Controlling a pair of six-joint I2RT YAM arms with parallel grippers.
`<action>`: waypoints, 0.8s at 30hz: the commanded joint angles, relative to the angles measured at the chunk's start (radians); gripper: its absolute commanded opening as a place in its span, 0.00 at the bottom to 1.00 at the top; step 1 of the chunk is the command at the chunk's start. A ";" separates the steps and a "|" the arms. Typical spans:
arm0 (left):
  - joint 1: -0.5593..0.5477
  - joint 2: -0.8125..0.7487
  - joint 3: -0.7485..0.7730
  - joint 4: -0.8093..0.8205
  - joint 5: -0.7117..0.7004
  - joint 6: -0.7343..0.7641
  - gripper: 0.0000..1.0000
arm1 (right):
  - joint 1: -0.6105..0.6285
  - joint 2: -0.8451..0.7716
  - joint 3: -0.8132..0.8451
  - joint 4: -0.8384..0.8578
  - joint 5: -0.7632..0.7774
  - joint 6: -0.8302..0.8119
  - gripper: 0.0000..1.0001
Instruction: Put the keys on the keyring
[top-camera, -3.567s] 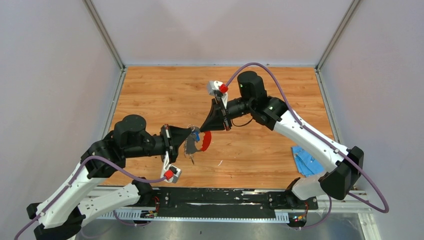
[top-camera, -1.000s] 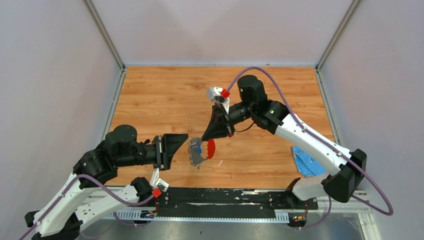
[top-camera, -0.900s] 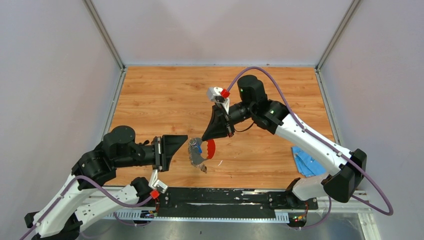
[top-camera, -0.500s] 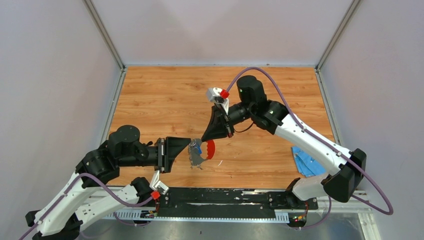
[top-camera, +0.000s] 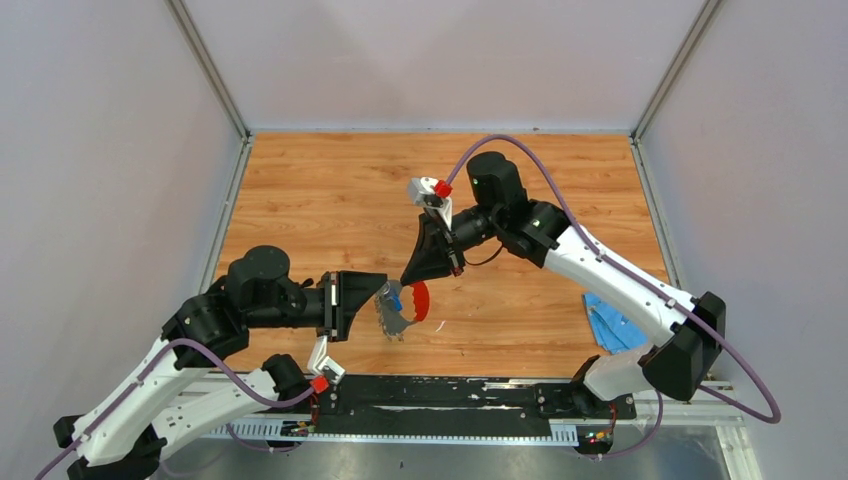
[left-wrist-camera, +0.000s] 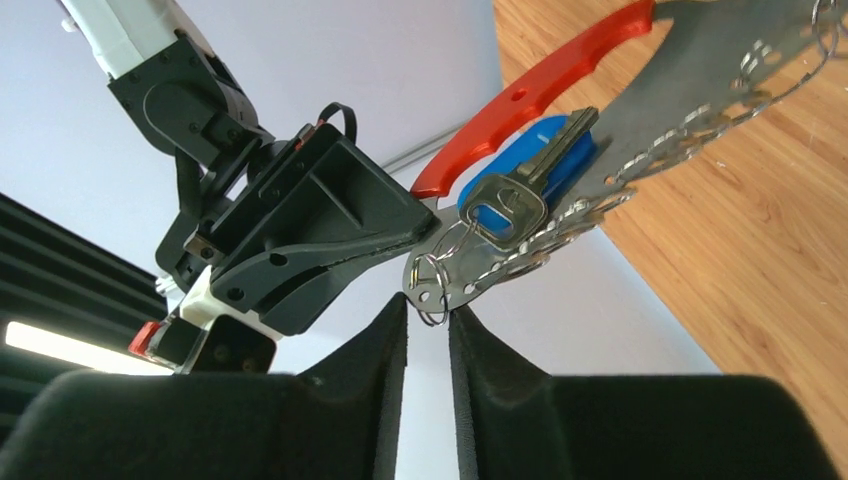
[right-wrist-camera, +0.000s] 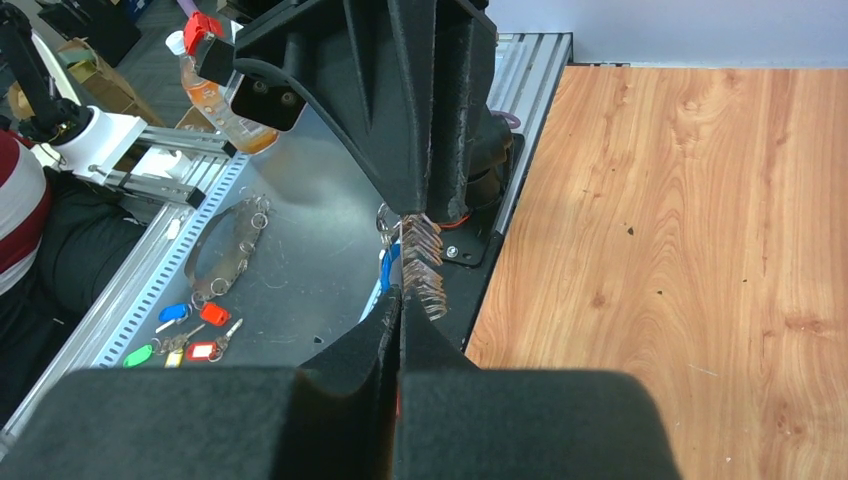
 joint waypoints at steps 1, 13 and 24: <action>0.000 -0.017 -0.012 0.033 0.002 0.187 0.19 | 0.014 0.004 0.038 0.003 -0.026 0.011 0.00; -0.001 -0.065 -0.016 0.030 0.026 0.087 0.04 | 0.007 0.011 0.072 -0.048 -0.018 -0.013 0.00; -0.001 -0.010 0.087 -0.092 0.052 -0.071 0.05 | 0.010 0.017 0.078 -0.051 -0.022 -0.005 0.00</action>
